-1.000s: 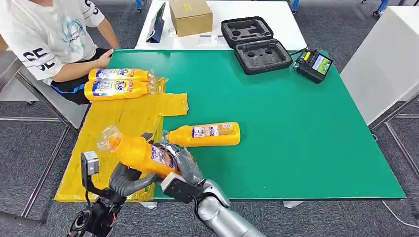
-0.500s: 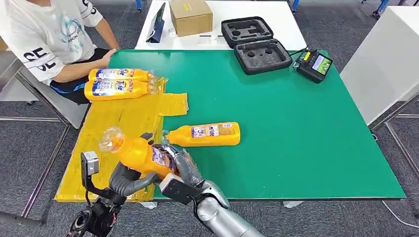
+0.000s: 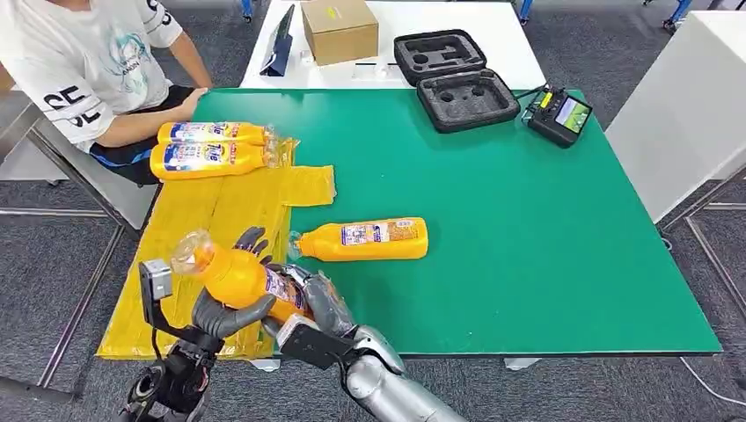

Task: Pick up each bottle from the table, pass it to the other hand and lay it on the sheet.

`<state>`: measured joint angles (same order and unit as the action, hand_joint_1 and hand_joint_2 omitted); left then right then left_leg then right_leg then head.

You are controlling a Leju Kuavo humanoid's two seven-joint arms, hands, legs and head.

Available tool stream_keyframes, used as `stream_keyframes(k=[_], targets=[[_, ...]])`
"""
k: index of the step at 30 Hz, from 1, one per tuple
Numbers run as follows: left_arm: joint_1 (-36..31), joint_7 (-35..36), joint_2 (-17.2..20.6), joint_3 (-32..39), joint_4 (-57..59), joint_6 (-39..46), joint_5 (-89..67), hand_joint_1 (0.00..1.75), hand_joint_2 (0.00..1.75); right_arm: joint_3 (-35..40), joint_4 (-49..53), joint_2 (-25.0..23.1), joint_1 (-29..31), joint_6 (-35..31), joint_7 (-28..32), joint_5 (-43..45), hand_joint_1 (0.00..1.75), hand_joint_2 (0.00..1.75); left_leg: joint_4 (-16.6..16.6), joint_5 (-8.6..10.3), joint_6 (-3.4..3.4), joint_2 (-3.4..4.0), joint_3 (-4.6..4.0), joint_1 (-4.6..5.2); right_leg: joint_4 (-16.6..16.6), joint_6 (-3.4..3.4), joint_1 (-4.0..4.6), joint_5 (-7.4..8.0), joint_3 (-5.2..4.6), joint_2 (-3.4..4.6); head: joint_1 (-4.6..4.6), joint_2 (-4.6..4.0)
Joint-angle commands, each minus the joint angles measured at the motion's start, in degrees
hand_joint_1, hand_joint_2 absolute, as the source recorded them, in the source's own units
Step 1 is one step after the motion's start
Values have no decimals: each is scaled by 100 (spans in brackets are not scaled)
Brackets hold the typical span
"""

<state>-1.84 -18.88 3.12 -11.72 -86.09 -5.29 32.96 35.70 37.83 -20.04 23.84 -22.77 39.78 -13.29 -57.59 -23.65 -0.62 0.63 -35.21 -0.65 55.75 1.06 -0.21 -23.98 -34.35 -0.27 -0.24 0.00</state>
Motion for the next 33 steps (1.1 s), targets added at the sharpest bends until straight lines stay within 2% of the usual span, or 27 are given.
stream_keyframes(k=[1,10,11,12,13,14,18,23,27,30,33], targets=[[-502,-56,135,-203,456,324,60,175,175,815,-573,4,163,-142,21,127,175,175,7,-3,3,-19,18,-2,-4,-3,1,-9,22,-14,-2,0],[-626,-99,184,-272,567,622,10,175,175,834,-632,4,226,-255,22,182,171,175,8,-5,3,-30,30,-3,-6,-4,2,-14,35,-22,-4,0],[-640,-106,200,-287,583,648,13,175,175,801,-606,4,218,-277,22,172,61,175,7,-5,3,-31,28,-1,-4,-4,1,-14,33,-24,-4,0],[-640,-106,200,-287,583,648,13,175,175,801,-606,4,218,-277,22,172,0,175,4,0,2,-23,13,-3,-4,-2,3,-7,17,-18,-2,0],[-641,-157,203,-268,587,707,-12,175,175,750,-546,4,202,-326,22,175,0,175,4,0,2,-20,12,-2,-4,-2,2,-6,16,-16,-4,0],[-630,-178,214,-252,564,741,-22,175,175,700,-484,4,186,-319,22,232,0,0,7,-6,3,-25,29,-3,-5,-4,3,-13,33,-18,-4,0],[-629,-538,248,-157,462,1131,-490,175,175,506,-49,45,113,-326,22,268,0,0,5,-9,3,-17,28,-3,-4,-4,3,-13,32,-8,-2,0],[-612,-565,255,-141,423,1161,-553,175,175,446,17,49,102,-308,22,240,0,0,3,-1,2,-14,9,-1,-2,-2,1,-5,11,-9,-2,0],[-516,-1024,275,76,317,1722,-1263,173,175,296,1379,320,-254,-320,22,337,0,0,3,-4,3,-7,14,-5,-3,-3,5,-6,16,-3,-2,0],[-358,-1465,283,313,162,2263,-2029,155,175,259,2542,574,-509,-523,22,262,0,0,1,-8,2,-18,20,-4,-1,-2,4,-14,24,-15,-4,0],[-248,-1855,315,557,-3,2812,-2667,157,175,214,3205,663,-676,-689,22,205,0,0,-1,-6,-1,-3,6,-3,0,1,4,-6,8,-1,-4,0]])
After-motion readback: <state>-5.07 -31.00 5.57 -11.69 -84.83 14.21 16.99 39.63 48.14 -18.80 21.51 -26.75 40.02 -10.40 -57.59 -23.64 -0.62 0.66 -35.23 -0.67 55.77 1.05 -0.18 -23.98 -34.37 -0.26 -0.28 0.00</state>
